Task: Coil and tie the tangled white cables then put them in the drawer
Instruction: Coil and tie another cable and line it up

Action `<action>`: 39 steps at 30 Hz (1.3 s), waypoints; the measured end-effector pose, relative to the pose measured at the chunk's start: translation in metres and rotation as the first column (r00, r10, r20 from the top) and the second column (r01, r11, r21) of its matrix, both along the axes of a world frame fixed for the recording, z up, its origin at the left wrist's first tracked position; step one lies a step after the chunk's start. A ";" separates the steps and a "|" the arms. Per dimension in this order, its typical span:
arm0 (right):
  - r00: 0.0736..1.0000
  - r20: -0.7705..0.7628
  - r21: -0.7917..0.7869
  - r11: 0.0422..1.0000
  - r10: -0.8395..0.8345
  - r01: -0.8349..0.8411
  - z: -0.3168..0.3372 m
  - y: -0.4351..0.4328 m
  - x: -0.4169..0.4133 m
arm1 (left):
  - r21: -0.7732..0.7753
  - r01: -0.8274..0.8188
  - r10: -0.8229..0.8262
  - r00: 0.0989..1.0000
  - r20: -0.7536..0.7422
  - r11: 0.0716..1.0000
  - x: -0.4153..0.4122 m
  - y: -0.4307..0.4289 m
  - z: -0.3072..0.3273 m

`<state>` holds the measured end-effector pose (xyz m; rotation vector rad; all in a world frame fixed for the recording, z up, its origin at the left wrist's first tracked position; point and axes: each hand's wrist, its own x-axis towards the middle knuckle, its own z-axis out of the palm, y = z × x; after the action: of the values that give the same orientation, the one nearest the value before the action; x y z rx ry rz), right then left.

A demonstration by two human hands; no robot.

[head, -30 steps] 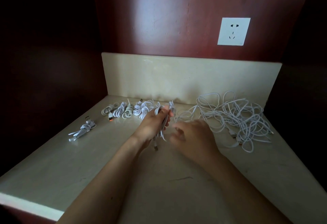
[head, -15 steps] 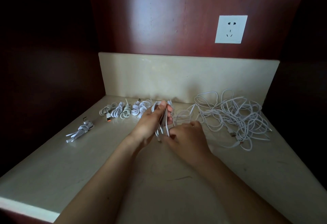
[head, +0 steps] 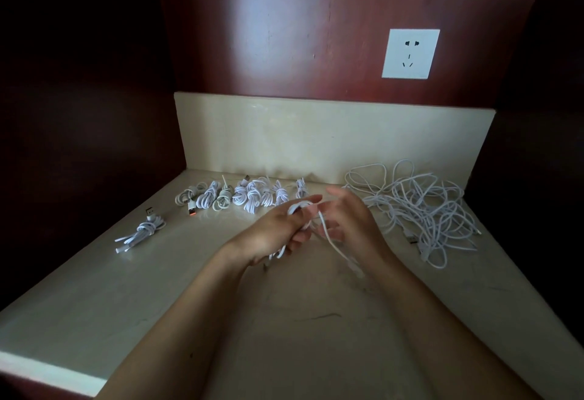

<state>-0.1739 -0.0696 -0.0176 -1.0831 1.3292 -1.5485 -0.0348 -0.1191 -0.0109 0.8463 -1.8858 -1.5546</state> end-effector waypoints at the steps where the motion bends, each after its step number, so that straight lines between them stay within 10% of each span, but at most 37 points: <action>1: 0.999 0.050 -0.036 0.999 0.022 -0.021 0.005 0.003 0.001 | 0.006 0.049 -0.049 0.999 0.006 0.999 0.000 0.002 0.001; 12: 0.946 -0.109 0.037 0.952 0.306 -0.303 0.011 0.017 -0.002 | -0.136 0.206 -0.177 0.965 0.195 0.969 0.004 0.009 0.007; 20: 0.933 0.177 -0.007 0.949 0.313 -0.317 0.015 0.016 -0.010 | -0.299 0.198 -0.097 0.942 0.320 0.933 0.006 0.000 0.002; 31: 0.925 -0.316 0.036 0.977 0.211 -0.211 0.010 0.013 -0.012 | -0.431 0.151 0.042 0.913 0.405 0.890 -0.005 0.003 -0.004; 39: 0.539 -0.837 -0.001 0.985 -0.094 0.171 0.002 0.011 -0.009 | -0.646 0.167 0.238 0.837 0.492 0.745 -0.026 0.005 -0.011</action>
<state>-0.1830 -0.0587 -0.0152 -1.8299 2.1294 -1.0300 -0.0610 -0.1145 -0.0216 1.0262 -2.5647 -0.4819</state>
